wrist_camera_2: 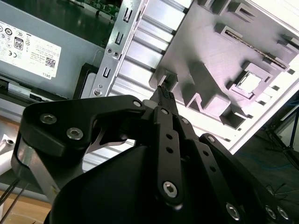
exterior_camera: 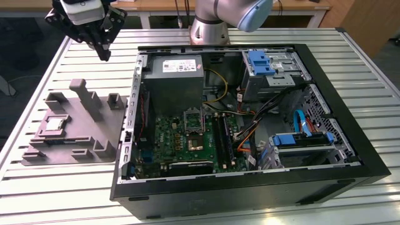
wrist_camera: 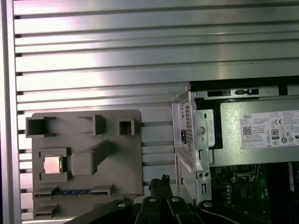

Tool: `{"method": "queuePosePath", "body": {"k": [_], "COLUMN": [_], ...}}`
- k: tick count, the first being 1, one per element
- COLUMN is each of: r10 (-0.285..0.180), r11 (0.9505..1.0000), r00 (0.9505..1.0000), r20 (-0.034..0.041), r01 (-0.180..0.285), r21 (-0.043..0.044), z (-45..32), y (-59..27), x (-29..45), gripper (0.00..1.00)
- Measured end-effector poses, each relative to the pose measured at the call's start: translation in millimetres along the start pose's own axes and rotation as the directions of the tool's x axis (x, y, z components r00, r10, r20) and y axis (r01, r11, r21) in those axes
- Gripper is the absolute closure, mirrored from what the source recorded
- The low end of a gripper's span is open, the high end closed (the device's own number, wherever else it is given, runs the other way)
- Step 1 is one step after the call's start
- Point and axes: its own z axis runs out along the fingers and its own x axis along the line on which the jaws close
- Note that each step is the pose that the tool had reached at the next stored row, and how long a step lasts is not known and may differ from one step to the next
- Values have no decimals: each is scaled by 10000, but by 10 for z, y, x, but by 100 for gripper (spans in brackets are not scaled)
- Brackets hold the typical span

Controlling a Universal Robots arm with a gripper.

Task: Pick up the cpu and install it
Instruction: 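Reach for the cpu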

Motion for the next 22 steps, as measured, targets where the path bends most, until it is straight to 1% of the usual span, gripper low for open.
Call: {"method": "queuePosePath", "body": {"k": [19, 22], "r10": [1, 0], "r11": [10000, 10000], "r00": [10000, 10000], "r20": [-13, -14], "r01": [-1, 0], "r21": [2, 2], "z": [2, 3], "y": [-9, -12], "x": [120, 151], "gripper": [89, 89]}}
